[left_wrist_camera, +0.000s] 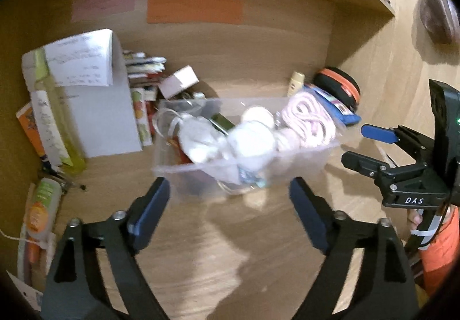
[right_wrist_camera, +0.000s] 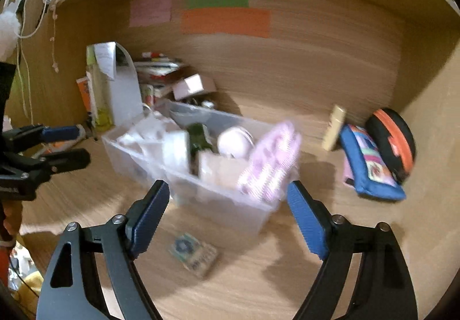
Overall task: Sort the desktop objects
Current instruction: 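Grasp the small green-black square item with the left tool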
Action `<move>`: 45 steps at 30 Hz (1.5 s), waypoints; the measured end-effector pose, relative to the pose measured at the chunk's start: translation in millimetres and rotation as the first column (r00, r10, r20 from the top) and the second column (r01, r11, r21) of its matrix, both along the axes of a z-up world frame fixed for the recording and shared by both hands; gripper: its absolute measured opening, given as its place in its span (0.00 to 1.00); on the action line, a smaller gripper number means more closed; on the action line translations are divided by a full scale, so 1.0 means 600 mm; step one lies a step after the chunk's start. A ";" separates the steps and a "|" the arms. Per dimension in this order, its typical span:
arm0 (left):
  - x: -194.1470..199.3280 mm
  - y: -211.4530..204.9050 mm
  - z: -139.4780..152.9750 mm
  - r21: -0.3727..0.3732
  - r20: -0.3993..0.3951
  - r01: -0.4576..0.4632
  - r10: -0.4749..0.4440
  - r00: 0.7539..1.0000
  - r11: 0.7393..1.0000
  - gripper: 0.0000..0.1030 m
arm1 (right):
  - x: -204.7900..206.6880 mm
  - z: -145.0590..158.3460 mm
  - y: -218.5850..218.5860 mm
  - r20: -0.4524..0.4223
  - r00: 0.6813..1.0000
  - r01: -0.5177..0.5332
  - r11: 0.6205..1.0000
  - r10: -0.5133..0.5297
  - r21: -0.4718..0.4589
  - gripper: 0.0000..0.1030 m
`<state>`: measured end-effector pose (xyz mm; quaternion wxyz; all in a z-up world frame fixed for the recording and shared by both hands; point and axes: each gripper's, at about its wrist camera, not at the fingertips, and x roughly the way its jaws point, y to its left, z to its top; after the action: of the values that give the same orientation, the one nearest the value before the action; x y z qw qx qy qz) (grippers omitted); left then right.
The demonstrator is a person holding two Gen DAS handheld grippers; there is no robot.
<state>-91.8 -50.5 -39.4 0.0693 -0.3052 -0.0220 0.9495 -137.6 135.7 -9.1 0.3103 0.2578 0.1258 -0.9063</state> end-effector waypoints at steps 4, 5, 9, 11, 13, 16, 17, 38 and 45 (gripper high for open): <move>-0.001 0.030 -0.022 -0.015 0.053 0.047 -0.046 0.998 0.999 0.89 | 0.008 -0.026 0.030 0.039 0.999 -0.003 0.999 0.001 0.042 0.80; -0.004 0.039 -0.031 -0.026 0.073 0.060 -0.058 0.996 0.998 0.89 | 0.011 -0.034 0.036 0.047 0.999 -0.013 0.998 0.011 0.054 0.80; -0.016 0.069 -0.062 -0.057 0.134 0.086 -0.077 0.988 0.995 0.89 | 0.025 -0.078 0.057 0.090 0.996 -0.036 0.990 0.024 0.134 0.80; -0.025 0.084 -0.076 -0.064 0.167 0.096 -0.084 0.982 0.993 0.89 | 0.029 -0.091 0.067 0.100 0.995 -0.034 0.988 0.019 0.152 0.80; -0.038 0.098 -0.086 -0.071 0.193 0.111 -0.096 0.976 0.991 0.89 | 0.031 -0.100 0.072 0.117 0.993 -0.040 0.986 0.021 0.159 0.80; -0.059 0.119 -0.097 -0.068 0.228 0.138 -0.119 0.966 0.988 0.89 | 0.028 -0.107 0.074 0.139 0.990 -0.054 0.985 0.031 0.162 0.80; -0.068 0.126 -0.100 -0.065 0.238 0.143 -0.124 0.963 0.988 0.89 | 0.027 -0.108 0.074 0.142 0.989 -0.057 0.985 0.034 0.165 0.80; -0.120 0.117 -0.125 -0.055 0.294 0.115 -0.094 0.951 0.992 0.66 | 0.008 -0.124 -0.011 0.218 0.962 -0.208 0.958 0.164 0.198 0.71; -0.128 0.137 -0.125 -0.107 0.275 0.172 -0.137 0.952 0.979 0.42 | -0.004 -0.131 -0.035 0.248 0.955 -0.217 0.954 0.164 0.206 0.44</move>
<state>-168.4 31.9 -114.5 0.1199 -0.4344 0.0547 0.8910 -140.1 114.5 -87.9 0.3771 0.3808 0.2184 -0.8155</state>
